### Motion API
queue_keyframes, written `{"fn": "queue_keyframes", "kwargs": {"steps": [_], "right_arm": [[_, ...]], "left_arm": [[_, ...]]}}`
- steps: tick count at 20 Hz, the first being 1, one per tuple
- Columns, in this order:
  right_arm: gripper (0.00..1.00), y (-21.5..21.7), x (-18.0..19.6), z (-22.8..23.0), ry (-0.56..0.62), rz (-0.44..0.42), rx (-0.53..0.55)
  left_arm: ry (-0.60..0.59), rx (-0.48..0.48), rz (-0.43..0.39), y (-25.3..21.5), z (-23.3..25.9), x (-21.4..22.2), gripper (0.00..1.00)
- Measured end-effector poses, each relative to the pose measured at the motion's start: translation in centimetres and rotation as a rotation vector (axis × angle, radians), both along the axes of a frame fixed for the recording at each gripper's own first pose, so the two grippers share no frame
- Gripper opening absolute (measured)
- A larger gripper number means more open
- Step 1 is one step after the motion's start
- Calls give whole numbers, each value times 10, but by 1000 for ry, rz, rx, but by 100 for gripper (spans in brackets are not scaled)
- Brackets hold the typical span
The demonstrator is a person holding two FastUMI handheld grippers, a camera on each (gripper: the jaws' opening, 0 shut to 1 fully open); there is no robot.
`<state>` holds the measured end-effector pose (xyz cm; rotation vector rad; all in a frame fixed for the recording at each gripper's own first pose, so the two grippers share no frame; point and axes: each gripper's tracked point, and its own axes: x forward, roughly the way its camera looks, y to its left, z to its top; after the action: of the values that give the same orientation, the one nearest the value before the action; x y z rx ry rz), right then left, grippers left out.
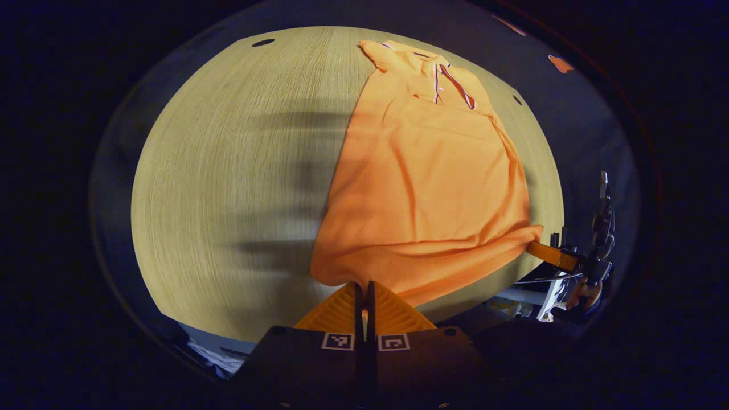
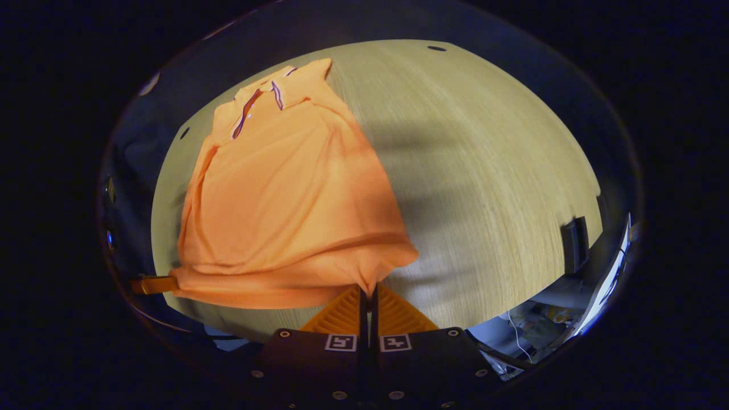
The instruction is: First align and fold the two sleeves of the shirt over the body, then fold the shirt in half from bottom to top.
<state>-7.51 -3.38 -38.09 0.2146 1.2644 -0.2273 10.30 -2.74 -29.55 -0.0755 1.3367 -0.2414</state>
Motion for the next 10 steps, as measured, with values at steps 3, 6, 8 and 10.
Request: {"fn": "queue_keyframes", "kwargs": {"steps": [3, 6, 8, 10], "right_arm": [[1, 3, 18, 17, -25, 8, 11], [0, -1, 37, 34, -65, 30, -13], [0, -5, 53, 48, -87, 35, -23], [0, -5, 64, 58, -107, 38, -21]], "left_arm": [[-36, 1, -18, -2, 12, 15, 1], [-60, -21, -20, -6, 26, 32, 1], [-78, -36, -28, -9, 38, 47, 1], [-100, -32, -44, -11, 47, 62, 1]]}}
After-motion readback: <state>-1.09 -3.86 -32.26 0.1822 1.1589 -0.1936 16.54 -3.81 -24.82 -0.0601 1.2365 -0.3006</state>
